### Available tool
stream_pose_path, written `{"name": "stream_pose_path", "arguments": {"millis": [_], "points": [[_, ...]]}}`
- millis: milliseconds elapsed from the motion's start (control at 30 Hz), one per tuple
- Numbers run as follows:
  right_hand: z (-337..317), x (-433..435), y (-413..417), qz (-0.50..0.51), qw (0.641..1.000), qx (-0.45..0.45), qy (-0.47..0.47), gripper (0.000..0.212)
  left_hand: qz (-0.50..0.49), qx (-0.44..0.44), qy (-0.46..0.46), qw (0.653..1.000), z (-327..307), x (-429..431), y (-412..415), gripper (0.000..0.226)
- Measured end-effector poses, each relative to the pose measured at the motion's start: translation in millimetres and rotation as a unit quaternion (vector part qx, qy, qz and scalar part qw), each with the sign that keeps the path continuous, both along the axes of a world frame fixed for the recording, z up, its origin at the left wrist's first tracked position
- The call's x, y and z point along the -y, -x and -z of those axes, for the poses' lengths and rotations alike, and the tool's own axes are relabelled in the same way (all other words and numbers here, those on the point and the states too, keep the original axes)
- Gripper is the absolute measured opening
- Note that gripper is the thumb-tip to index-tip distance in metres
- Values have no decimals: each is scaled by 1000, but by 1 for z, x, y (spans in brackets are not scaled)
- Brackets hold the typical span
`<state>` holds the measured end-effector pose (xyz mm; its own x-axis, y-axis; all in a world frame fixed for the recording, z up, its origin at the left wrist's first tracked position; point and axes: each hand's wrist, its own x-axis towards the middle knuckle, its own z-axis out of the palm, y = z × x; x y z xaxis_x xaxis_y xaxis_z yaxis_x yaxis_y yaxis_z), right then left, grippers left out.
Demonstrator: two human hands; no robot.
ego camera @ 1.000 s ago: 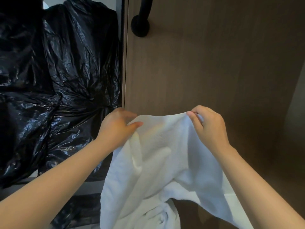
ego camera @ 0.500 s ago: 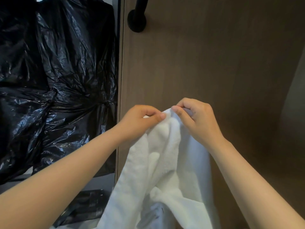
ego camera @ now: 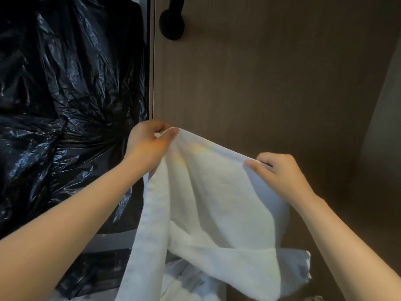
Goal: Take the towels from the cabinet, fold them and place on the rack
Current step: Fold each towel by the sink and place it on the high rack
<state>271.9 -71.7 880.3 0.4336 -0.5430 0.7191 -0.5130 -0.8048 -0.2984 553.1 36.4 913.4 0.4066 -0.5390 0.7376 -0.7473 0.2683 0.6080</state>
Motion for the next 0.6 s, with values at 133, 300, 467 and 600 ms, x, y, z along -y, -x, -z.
{"name": "stream_pose_path", "arguments": {"millis": [133,300,467,600], "points": [[-7,1,-3,26,998,22,46,43,-9,18,-16,1000,14,4,-5,20],[-15,-2,-8,27,997,41,63,40,-31,16,-12,999,15,2,-7,20],[-18,-4,-13,10,998,43,45,36,-49,36,-30,998,14,-6,-4,17],[-22,-11,-25,-38,998,33,45,33,-23,103,12,994,13,-17,18,37]]}}
